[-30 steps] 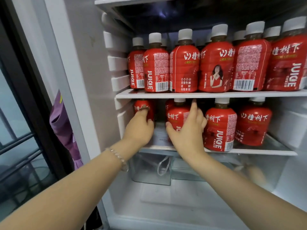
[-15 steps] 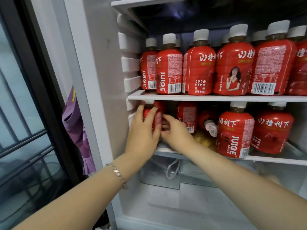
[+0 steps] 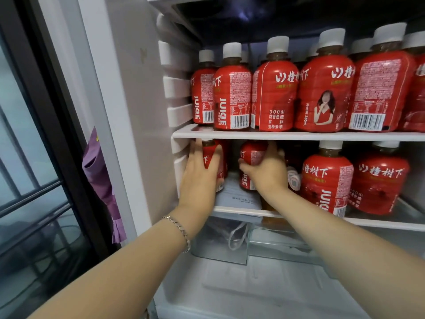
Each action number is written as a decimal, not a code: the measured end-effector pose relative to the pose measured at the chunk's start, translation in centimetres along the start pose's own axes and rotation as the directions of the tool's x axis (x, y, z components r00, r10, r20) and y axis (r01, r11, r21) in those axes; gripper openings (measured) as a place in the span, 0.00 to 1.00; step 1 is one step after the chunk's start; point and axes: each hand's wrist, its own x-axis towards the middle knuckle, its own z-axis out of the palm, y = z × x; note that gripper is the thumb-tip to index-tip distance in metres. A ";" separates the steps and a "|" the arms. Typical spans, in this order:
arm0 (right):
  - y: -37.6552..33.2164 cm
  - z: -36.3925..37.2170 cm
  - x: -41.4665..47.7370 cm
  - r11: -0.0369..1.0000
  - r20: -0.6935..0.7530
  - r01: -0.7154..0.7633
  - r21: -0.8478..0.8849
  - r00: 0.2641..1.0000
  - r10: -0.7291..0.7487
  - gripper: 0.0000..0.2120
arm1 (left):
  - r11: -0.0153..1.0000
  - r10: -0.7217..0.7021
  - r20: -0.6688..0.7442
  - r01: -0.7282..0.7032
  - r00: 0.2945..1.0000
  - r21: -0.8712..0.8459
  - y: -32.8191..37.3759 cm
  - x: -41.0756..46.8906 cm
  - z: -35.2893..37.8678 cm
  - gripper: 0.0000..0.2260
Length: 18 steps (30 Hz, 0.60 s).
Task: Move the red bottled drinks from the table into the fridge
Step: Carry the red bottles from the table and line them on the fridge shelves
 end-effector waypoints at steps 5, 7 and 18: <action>0.4 -1.2 -2.0 0.995 -0.039 0.087 0.058 0.996 -0.085 0.37 | 0.980 -0.045 0.116 0.021 0.992 0.200 0.2 2.2 0.8 0.33; 0.5 -1.7 -2.1 0.995 -0.010 0.087 0.038 0.996 -0.087 0.36 | 0.959 -0.070 0.159 0.023 0.985 0.281 0.2 2.6 0.8 0.33; 0.1 -1.5 -3.9 0.955 0.175 0.189 0.228 0.957 -0.231 0.39 | 0.885 -0.205 -0.153 0.116 0.967 -0.452 1.5 -2.6 -1.7 0.25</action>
